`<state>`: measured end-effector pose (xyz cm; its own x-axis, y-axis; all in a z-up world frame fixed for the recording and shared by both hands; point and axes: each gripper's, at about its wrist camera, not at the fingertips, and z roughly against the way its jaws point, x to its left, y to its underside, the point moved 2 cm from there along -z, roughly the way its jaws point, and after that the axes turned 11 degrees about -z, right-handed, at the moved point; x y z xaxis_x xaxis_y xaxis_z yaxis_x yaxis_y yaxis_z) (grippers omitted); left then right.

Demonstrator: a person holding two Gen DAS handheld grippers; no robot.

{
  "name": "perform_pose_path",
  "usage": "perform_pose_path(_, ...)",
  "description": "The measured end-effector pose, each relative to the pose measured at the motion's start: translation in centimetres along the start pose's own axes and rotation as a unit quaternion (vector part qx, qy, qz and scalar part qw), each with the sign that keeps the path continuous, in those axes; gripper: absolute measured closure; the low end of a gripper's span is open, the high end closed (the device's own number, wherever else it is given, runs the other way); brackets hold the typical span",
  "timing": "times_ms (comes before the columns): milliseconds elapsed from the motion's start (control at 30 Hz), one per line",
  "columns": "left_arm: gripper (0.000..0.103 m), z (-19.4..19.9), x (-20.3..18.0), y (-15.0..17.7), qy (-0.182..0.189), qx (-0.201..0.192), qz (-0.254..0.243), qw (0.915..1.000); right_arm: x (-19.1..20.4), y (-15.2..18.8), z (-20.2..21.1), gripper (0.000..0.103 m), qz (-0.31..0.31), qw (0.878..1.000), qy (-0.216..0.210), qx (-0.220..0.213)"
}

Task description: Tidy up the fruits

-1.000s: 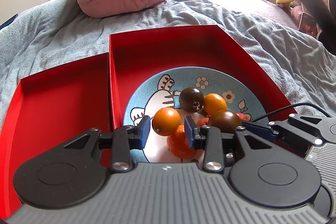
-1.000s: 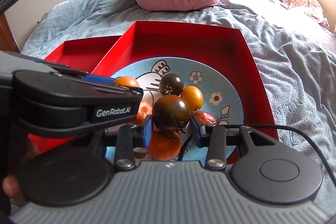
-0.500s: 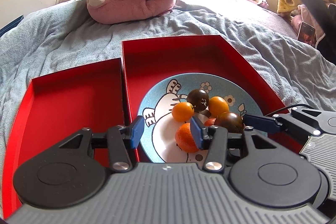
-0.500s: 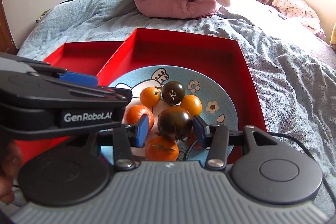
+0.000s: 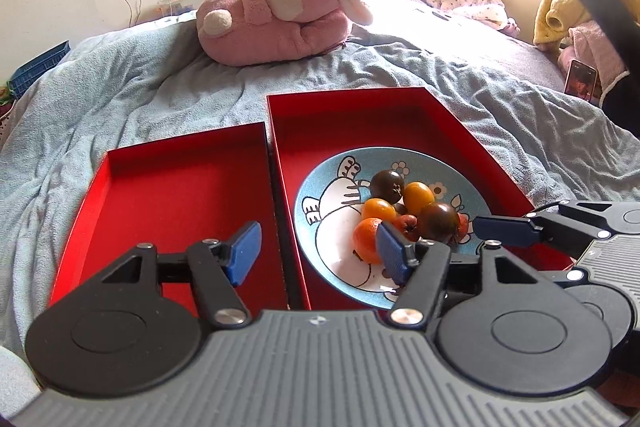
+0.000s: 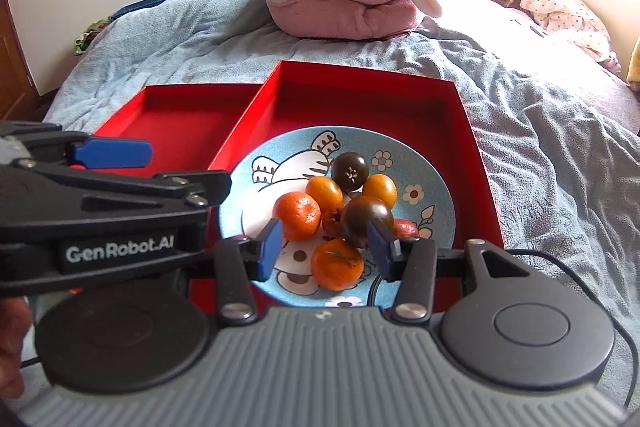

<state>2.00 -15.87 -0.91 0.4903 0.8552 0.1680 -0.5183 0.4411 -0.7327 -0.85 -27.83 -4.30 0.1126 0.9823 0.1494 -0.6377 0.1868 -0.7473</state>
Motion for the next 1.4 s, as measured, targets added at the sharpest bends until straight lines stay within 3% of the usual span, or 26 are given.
perform_pose_path(467,0.031,6.5,-1.2,2.6,-0.027,-0.015,0.001,0.9995,0.1,2.2,4.6,0.048,-0.006,1.0,0.008,0.008)
perform_pose_path(633,0.025,7.5,-1.1,3.4,-0.051,-0.016,0.003,0.9986,0.1,3.4,5.7,0.047,-0.012,0.999,0.036,0.004)
perform_pose_path(733,0.024,8.1,-0.9,4.1,-0.068,-0.018,0.004,0.9975,0.1,3.7,6.1,0.036,-0.026,0.998,0.053,-0.004)
perform_pose_path(867,0.023,8.7,-0.6,4.9,-0.078,-0.017,0.012,0.9967,0.3,3.6,6.6,0.035,-0.044,0.996,0.073,-0.02)
perform_pose_path(1400,0.02,10.2,1.4,6.8,-0.097,-0.016,0.051,0.9938,3.4,4.3,6.7,0.035,-0.016,0.998,0.064,-0.006)
